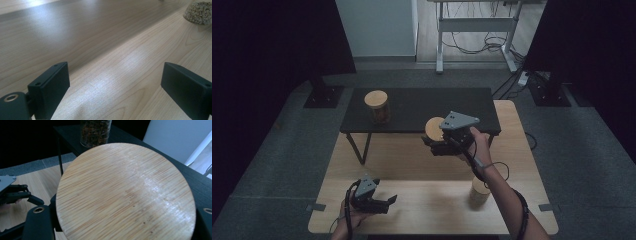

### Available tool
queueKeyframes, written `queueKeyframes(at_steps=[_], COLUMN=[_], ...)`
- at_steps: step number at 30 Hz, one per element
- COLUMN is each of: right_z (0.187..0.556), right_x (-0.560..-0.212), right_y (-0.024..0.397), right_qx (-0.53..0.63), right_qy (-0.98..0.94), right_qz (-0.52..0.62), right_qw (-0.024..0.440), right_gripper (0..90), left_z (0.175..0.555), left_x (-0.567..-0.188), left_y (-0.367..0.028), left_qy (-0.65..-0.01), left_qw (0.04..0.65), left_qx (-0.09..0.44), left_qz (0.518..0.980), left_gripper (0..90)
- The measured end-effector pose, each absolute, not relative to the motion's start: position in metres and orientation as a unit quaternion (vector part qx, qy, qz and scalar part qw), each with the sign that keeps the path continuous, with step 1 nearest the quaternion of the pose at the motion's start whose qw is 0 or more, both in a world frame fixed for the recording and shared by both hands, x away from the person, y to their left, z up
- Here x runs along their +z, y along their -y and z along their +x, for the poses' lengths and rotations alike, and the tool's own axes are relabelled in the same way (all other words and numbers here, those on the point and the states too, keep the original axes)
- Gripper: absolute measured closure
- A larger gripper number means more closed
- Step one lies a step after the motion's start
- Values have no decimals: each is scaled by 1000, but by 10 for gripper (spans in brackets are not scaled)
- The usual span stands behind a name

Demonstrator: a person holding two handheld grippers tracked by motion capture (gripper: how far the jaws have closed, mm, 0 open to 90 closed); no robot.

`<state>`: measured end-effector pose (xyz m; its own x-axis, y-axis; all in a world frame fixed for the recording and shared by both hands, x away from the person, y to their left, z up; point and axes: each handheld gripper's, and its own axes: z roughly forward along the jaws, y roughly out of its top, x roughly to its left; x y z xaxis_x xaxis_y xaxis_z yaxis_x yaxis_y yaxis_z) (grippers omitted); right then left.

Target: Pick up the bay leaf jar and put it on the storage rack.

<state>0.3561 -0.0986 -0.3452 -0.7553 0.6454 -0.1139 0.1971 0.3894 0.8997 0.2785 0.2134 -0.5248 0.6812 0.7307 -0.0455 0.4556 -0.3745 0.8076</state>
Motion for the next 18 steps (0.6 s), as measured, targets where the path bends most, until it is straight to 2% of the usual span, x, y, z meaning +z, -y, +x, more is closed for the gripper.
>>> queueKeyframes(at_steps=[18], right_z=[368], right_x=[-334], right_y=[102], right_qx=[493], right_qy=[-802], right_qz=[249], right_qw=[228], right_gripper=[250], left_z=[278], left_x=[-525], left_y=[-213], left_qy=[-361], left_qw=[422], left_qx=[159], left_qz=[816], left_gripper=[80])
